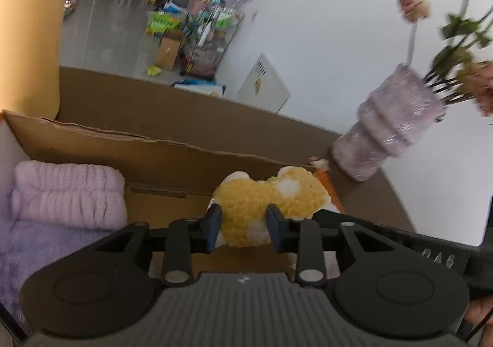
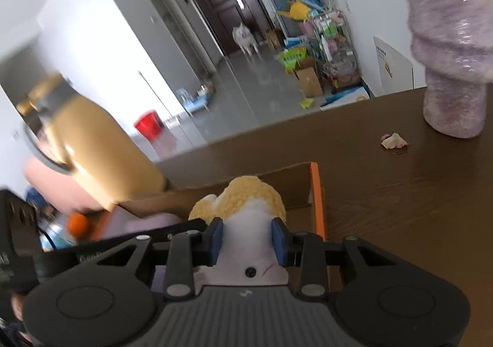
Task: Organize soft objects
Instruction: 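Carry the plush toy with both grippers into the cardboard box, then open both grippers to release the plush toy in the box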
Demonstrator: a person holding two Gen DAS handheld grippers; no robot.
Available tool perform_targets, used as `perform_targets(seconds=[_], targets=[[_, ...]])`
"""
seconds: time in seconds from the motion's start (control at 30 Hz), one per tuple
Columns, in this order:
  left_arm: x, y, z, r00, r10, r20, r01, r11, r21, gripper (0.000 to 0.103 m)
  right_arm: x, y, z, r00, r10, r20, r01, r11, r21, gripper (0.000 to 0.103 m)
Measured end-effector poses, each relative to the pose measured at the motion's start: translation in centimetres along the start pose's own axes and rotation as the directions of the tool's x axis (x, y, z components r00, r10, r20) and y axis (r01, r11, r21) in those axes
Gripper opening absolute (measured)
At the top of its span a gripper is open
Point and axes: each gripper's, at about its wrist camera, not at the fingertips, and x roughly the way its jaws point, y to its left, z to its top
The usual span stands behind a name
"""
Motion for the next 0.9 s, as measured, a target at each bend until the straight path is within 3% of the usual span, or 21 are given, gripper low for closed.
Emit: perform_targets(seconds=[0.07, 0.13, 0.17, 0.27, 0.43, 0.53, 0.8, 0.9], targets=[[1.3, 0.3, 0.2, 1.0, 0.017, -0.023, -0.017, 1.0, 0.016, 0.028, 1.8, 1.0, -0.3, 0.996, -0.085, -0.006, 0.084, 0.992, -0.093, 0.033], [2.2, 0.1, 0.1, 0.998, 0.042, -0.05, -0.04, 0.998, 0.044, 0.028, 3.1, 2.6, -0.9, 0.982, -0.191, 0.006, 0.188, 0.959, -0.211, 0.021], [2.3, -0.1, 0.0, 0.998, 0.045, -0.053, -0.042, 0.997, 0.065, 0.028, 3.5, 3.2, -1.2, 0.974, -0.227, 0.018, 0.224, 0.942, -0.251, 0.021], [1.5, -0.4, 0.0, 0.997, 0.072, -0.026, -0.069, 0.993, 0.096, 0.028, 3.2, 4.8, -1.6, 0.958, -0.284, 0.048, 0.285, 0.911, -0.297, 0.021], [-3.6, -1.5, 0.6, 0.995, 0.08, 0.056, -0.089, 0.983, 0.161, 0.032, -1.2, 6.2, -0.9, 0.957, -0.271, 0.105, 0.29, 0.912, -0.291, 0.021], [-8.3, -2.4, 1.1, 0.988, 0.104, 0.117, -0.126, 0.972, 0.199, 0.04, -5.6, 6.9, -0.4, 0.952, -0.265, 0.153, 0.299, 0.912, -0.282, 0.021], [-21.5, -2.9, -0.7, 0.941, 0.21, 0.265, -0.278, 0.927, 0.252, 0.062, -17.9, 8.1, -2.2, 0.927, -0.265, 0.265, 0.337, 0.899, -0.278, 0.026], [-25.1, -2.7, -2.2, 0.92, 0.255, 0.298, -0.334, 0.907, 0.258, 0.063, -21.2, 8.8, -3.6, 0.925, -0.246, 0.291, 0.324, 0.909, -0.262, 0.028]])
